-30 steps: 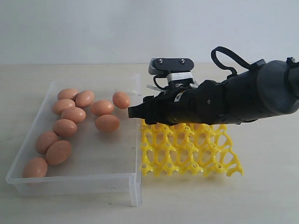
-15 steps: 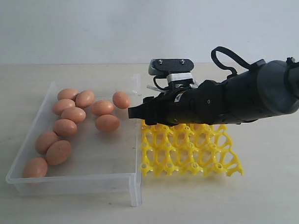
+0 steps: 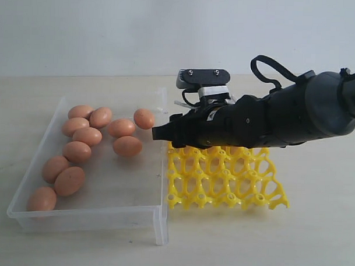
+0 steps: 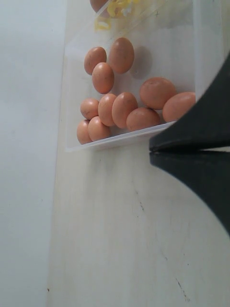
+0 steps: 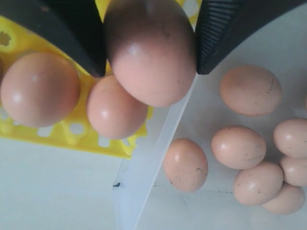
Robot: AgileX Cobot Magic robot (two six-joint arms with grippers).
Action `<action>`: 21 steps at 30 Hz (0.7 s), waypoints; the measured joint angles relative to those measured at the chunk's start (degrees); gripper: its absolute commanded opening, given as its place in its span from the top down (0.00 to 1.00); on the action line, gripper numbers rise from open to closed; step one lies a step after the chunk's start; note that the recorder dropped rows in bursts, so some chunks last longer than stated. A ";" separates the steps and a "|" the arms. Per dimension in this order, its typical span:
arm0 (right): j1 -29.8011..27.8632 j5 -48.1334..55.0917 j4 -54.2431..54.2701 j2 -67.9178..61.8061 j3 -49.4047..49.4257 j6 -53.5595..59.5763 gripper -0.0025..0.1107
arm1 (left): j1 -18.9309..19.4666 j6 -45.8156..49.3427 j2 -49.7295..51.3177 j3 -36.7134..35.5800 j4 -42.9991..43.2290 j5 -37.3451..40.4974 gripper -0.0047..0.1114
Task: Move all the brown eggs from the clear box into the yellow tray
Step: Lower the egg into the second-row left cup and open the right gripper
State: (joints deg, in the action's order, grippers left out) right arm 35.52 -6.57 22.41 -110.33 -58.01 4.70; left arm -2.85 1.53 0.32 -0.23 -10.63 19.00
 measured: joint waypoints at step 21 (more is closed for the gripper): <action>0.28 5.40 -0.22 0.90 -2.69 -0.05 0.67 | 0.00 0.00 0.00 0.00 0.00 0.00 0.96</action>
State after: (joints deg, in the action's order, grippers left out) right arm 35.80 -1.17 22.20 -109.43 -60.70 4.65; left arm -2.85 1.53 0.32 -0.23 -10.63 19.00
